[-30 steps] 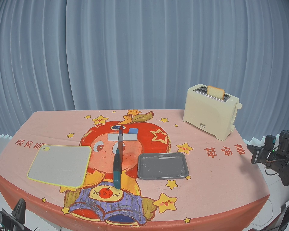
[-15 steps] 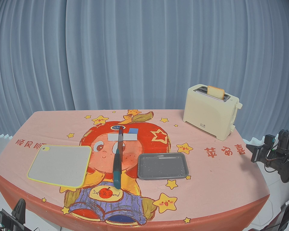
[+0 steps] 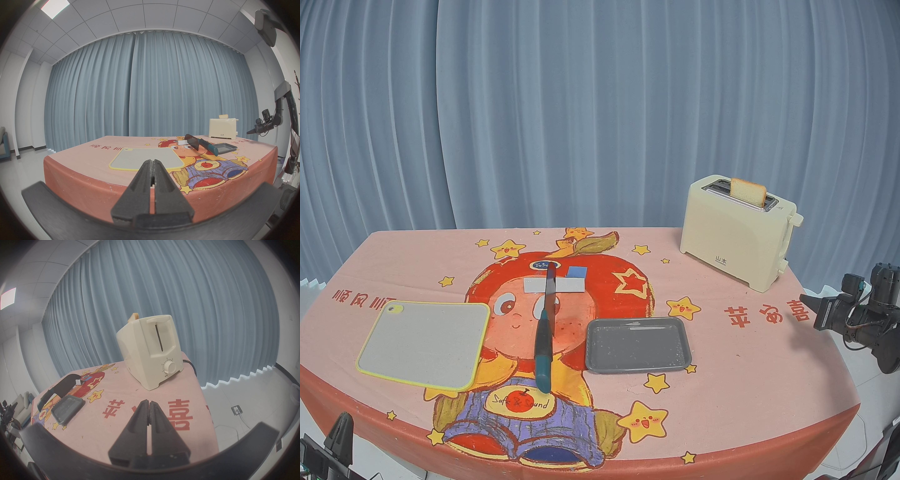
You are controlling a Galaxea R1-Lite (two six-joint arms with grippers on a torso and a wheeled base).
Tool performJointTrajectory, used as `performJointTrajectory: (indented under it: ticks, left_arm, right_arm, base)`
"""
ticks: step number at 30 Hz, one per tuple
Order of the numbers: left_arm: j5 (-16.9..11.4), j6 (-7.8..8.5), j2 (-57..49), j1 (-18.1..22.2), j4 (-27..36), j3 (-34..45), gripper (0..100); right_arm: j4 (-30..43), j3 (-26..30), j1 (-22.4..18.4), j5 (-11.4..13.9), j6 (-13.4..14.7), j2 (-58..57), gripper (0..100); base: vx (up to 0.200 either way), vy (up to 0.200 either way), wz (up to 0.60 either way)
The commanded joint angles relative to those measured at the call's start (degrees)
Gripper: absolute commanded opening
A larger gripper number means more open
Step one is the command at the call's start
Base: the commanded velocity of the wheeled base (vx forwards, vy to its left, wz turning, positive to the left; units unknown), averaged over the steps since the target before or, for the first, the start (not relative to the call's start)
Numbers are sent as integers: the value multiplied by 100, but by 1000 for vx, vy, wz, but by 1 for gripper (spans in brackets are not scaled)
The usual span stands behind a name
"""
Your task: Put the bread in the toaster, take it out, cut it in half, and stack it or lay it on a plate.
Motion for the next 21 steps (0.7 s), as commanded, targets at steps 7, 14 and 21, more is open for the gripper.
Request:
performJointTrajectory:
  ticks: [7, 14, 21]
  left_arm:
    - [-2, -1, -93, 2, 0, 101, 0]
    - [-2, -1, -93, 2, 0, 101, 0]
    - [-2, -1, -93, 2, 0, 101, 0]
  right_arm:
    - [1, -581, 82, -60, 17, 617, 0]
    - [89, -862, 100, -245, 131, 801, 0]
    - [89, -1064, 144, -350, 272, 1056, 0]
  base:
    - [0, 0, 0]
    - [0, 0, 0]
    - [0, 0, 0]
